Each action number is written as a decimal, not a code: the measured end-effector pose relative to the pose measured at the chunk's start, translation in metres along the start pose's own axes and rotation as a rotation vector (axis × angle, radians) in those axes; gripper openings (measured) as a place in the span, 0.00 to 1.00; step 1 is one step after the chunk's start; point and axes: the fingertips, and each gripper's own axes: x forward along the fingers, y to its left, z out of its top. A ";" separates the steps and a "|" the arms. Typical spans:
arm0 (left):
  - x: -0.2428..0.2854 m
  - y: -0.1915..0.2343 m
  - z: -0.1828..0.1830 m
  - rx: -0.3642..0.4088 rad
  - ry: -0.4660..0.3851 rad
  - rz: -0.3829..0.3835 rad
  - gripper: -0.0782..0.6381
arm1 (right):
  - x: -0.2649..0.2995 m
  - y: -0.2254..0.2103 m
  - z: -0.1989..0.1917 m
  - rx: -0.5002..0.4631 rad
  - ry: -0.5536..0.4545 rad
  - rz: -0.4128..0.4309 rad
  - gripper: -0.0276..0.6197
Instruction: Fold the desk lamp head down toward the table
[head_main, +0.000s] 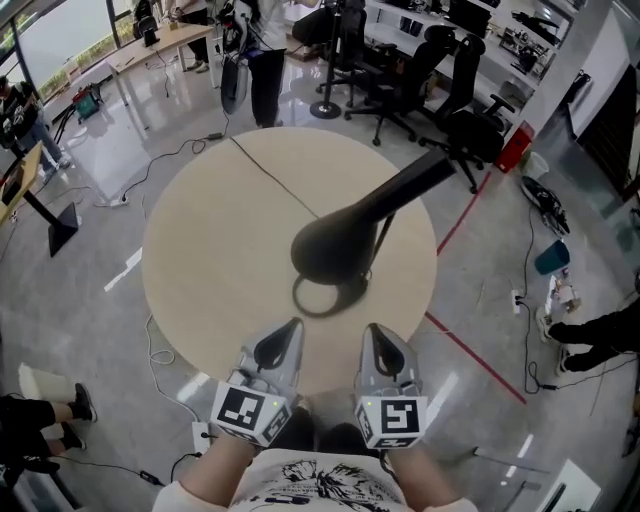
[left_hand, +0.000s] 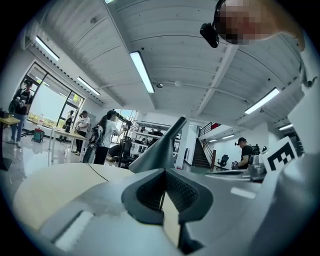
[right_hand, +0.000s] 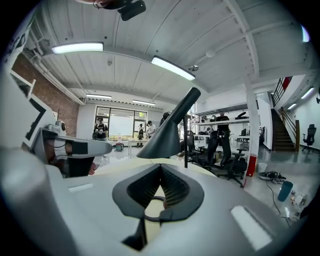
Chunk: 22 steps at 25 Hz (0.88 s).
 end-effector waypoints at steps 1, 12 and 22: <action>-0.004 -0.002 -0.002 -0.002 0.001 0.004 0.12 | -0.005 0.001 -0.001 -0.002 0.000 0.004 0.06; -0.049 -0.077 -0.024 0.014 -0.021 0.060 0.12 | -0.092 0.004 -0.008 -0.034 -0.034 0.105 0.06; -0.123 -0.191 -0.063 -0.020 -0.033 0.134 0.12 | -0.211 -0.023 -0.054 -0.042 -0.003 0.171 0.06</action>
